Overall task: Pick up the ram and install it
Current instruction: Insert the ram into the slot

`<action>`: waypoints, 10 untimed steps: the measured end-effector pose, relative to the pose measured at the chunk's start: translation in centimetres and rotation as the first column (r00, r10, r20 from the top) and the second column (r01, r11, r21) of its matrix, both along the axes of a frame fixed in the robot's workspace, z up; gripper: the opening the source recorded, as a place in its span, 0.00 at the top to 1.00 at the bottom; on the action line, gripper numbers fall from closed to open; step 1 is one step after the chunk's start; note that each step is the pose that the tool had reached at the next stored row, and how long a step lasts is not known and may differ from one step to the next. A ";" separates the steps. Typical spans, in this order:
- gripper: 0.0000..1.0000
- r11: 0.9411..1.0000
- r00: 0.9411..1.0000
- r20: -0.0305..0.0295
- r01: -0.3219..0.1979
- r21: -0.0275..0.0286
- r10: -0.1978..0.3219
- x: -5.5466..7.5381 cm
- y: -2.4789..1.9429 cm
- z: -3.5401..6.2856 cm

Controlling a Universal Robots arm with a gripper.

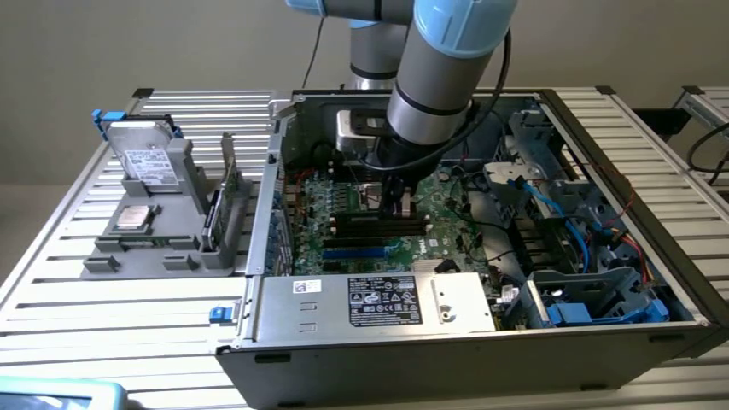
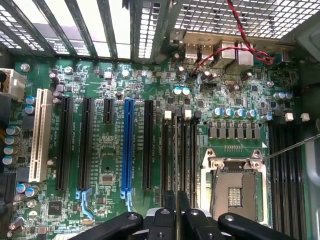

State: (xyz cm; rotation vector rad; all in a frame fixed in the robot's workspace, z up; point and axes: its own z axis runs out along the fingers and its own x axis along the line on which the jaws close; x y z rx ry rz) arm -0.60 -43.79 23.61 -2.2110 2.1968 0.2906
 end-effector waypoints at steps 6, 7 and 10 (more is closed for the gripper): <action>0.86 1.000 1.000 0.006 0.000 -0.024 0.000 -0.2 0.16 -0.10; 0.86 1.000 1.000 0.007 0.000 -0.024 0.000 -0.2 0.19 -0.12; 0.86 1.000 1.000 0.009 0.000 -0.029 0.000 -0.2 0.29 -0.17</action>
